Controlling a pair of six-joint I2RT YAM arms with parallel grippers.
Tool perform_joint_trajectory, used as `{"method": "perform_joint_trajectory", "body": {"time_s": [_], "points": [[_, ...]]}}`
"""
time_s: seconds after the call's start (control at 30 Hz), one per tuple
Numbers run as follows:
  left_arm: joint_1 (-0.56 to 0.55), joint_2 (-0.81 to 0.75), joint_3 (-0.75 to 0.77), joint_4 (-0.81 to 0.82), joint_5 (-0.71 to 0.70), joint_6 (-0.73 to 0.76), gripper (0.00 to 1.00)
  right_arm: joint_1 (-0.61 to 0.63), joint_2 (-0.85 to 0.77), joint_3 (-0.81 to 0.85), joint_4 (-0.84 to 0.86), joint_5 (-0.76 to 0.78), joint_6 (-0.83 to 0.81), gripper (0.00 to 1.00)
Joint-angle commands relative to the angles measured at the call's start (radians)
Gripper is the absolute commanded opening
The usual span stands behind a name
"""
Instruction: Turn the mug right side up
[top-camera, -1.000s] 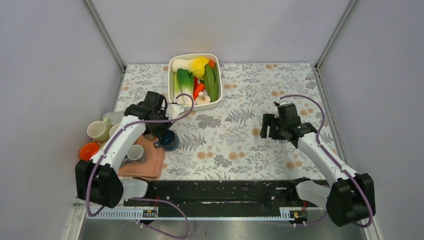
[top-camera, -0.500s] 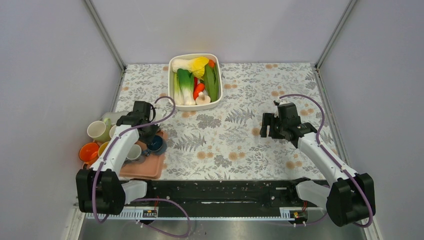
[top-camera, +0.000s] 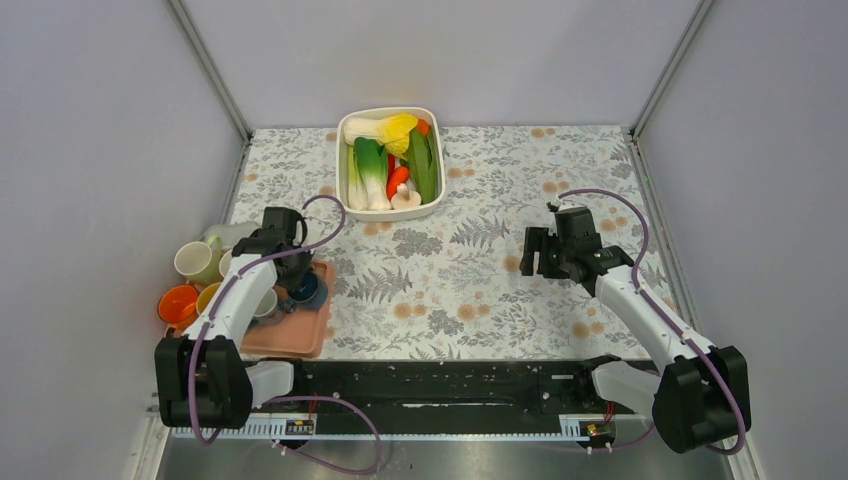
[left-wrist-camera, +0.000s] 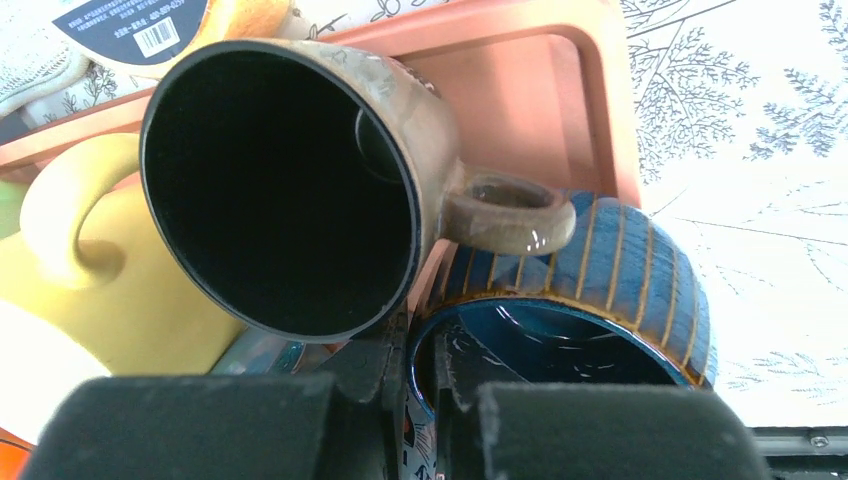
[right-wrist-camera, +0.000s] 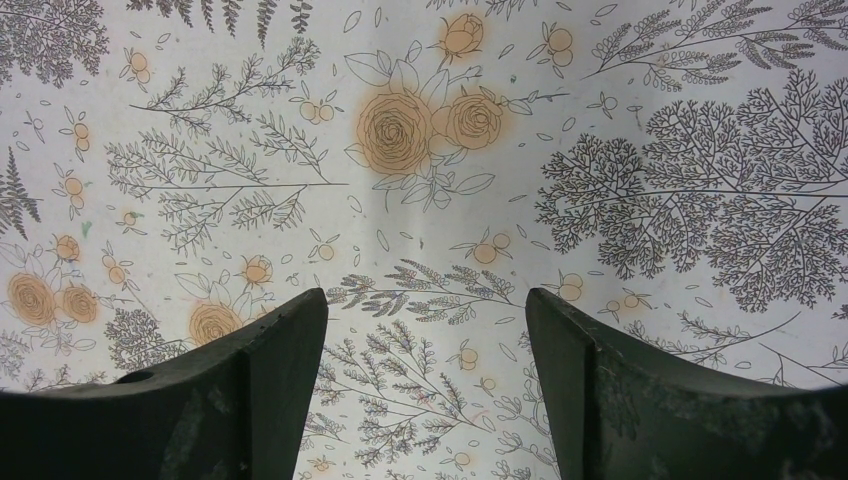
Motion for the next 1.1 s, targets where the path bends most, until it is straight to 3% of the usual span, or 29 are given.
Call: {"method": "perform_joint_trajectory", "body": {"time_s": [0.0, 0.17, 0.57, 0.83, 1.07], "points": [[0.022, -0.004, -0.033, 0.04, -0.071, 0.035, 0.0, 0.0, -0.002, 0.005, 0.026, -0.01, -0.005, 0.81], [0.022, -0.02, 0.027, -0.018, -0.026, 0.032, 0.0, 0.0, 0.013, 0.011, 0.027, -0.011, -0.009, 0.81], [0.02, -0.005, 0.035, -0.053, -0.091, 0.106, 0.0, 0.0, 0.042, 0.04, 0.027, -0.019, -0.015, 0.81], [0.02, 0.016, 0.012, -0.045, -0.118, -0.001, 0.0, -0.001, 0.04, 0.036, 0.026, -0.02, -0.018, 0.81], [0.02, -0.014, -0.023, -0.011, 0.031, 0.01, 0.0, -0.001, 0.042, 0.029, 0.026, -0.02, -0.018, 0.81]]}}
